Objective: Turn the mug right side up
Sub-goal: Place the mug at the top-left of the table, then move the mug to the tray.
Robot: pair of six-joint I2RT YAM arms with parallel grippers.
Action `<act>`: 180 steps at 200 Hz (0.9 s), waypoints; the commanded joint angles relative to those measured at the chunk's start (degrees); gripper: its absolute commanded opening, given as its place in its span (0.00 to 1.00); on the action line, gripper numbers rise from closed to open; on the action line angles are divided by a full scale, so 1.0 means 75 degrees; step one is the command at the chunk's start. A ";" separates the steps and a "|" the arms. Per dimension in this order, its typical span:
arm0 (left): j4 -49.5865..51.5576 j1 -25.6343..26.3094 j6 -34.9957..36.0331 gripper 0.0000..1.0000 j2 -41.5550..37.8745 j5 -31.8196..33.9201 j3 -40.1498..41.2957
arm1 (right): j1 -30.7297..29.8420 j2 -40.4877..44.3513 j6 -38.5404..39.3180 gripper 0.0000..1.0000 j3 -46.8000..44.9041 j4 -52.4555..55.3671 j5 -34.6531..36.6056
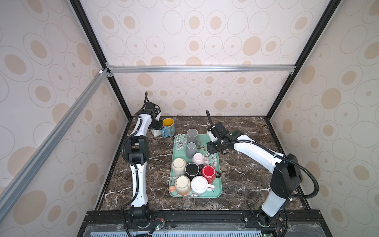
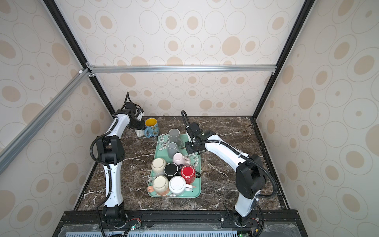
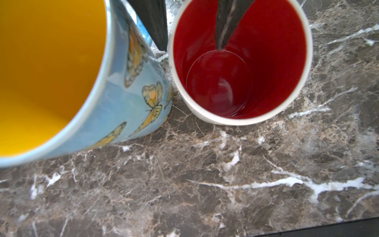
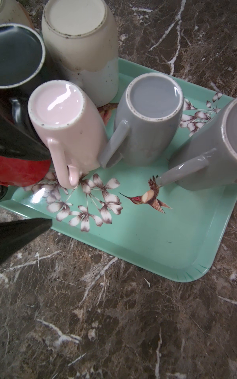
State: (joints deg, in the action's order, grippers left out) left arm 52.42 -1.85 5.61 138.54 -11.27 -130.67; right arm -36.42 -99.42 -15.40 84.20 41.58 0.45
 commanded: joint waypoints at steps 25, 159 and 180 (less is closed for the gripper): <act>0.0128 -0.0047 0.0130 0.44 -0.1132 0.0072 0.0306 | -0.0054 0.0384 -0.0143 0.50 -0.0367 0.0047 -0.0112; -0.2584 0.0817 -0.0756 0.47 -0.6843 -0.0740 0.7464 | -0.0150 -0.0504 -0.0020 0.50 0.0478 -0.0213 -0.0561; -0.3519 0.1822 -0.1381 0.47 -0.7591 -0.0643 0.8608 | -0.0153 -0.0997 0.0168 0.50 0.1172 -0.0027 -0.0243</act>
State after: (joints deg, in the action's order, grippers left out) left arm 35.11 4.95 0.69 87.20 -14.79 -72.40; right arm -37.17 -103.63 -16.27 87.55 39.83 -3.20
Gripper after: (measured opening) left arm 0.472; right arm 0.496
